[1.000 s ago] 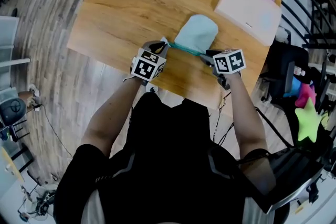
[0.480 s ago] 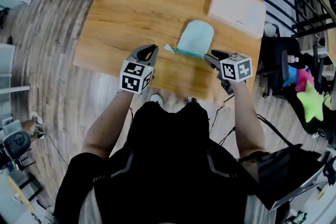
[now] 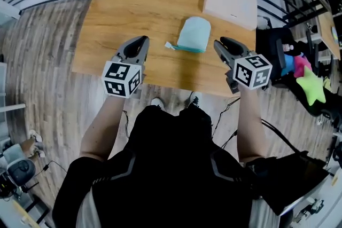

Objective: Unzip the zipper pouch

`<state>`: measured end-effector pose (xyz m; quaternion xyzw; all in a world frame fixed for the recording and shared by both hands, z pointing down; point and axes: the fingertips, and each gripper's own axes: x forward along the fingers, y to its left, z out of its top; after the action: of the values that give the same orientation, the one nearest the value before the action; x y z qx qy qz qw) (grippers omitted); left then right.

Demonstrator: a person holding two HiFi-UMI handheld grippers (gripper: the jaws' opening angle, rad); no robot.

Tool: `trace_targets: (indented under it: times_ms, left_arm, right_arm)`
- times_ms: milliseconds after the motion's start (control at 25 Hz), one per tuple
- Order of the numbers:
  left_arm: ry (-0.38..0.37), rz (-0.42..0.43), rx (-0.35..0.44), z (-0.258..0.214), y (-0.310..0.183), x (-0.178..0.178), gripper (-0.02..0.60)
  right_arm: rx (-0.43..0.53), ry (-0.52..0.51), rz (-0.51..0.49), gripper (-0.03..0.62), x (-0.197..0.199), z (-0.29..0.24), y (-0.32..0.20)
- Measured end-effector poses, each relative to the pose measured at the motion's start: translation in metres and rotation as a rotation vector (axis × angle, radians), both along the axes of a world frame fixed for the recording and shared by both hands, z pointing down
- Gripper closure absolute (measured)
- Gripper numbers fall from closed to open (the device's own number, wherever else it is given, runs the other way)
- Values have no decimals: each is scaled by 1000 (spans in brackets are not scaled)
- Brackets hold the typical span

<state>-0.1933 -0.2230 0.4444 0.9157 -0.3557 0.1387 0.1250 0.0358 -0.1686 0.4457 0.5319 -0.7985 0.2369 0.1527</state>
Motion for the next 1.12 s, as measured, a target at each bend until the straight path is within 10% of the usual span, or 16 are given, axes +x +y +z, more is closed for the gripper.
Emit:
trace_targets:
  times_ms: [560, 1120]
  left_arm:
    - [174, -8, 9, -112, 25, 17, 552]
    - [115, -231, 108, -154, 61, 8, 552]
  right_arm:
    - [273, 53, -4, 569, 22, -136, 31]
    - [329, -40, -100, 585, 21, -155, 33]
